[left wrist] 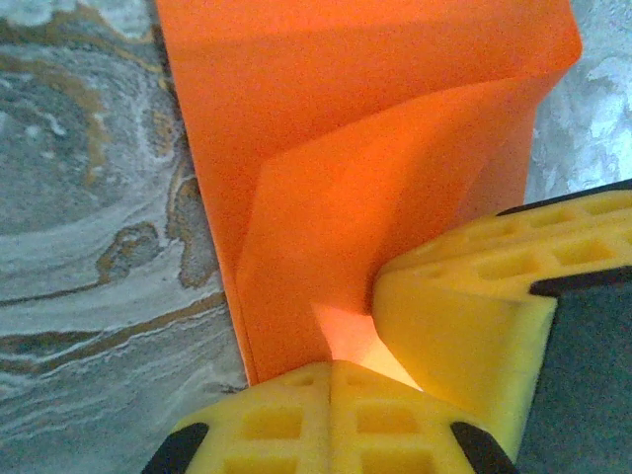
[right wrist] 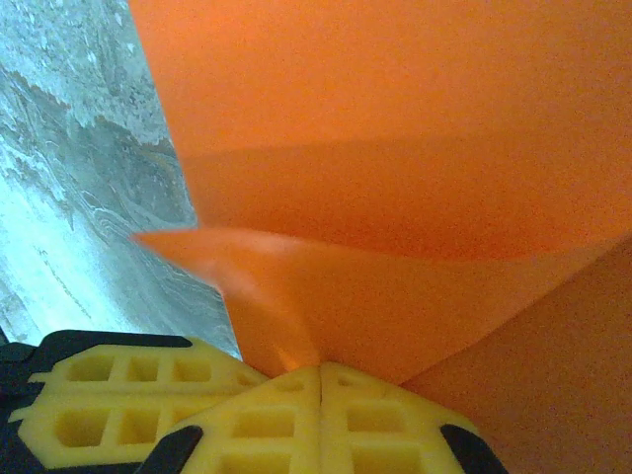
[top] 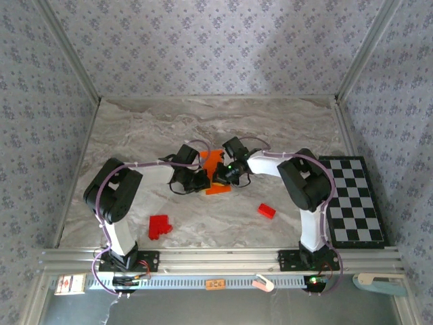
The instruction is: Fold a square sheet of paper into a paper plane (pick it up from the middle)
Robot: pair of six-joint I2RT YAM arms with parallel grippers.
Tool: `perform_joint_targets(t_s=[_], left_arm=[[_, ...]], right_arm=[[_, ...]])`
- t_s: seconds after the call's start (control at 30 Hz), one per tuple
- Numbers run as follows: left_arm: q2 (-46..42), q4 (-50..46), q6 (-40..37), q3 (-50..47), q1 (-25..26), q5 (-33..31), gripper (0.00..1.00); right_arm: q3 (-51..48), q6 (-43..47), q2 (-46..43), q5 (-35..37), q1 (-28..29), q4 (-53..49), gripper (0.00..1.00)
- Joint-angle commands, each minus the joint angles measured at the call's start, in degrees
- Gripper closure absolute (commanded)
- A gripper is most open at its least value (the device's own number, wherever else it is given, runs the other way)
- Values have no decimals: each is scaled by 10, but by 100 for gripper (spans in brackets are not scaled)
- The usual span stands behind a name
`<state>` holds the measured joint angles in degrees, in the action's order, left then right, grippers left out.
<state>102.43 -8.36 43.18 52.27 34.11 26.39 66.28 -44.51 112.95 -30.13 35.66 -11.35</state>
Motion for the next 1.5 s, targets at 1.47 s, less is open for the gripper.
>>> perform_joint_targets(t_s=[1.47], left_arm=[[1,-69,-23,33,-11,27,100]], right_arm=[[39,47,45,11,-43,-14,98]])
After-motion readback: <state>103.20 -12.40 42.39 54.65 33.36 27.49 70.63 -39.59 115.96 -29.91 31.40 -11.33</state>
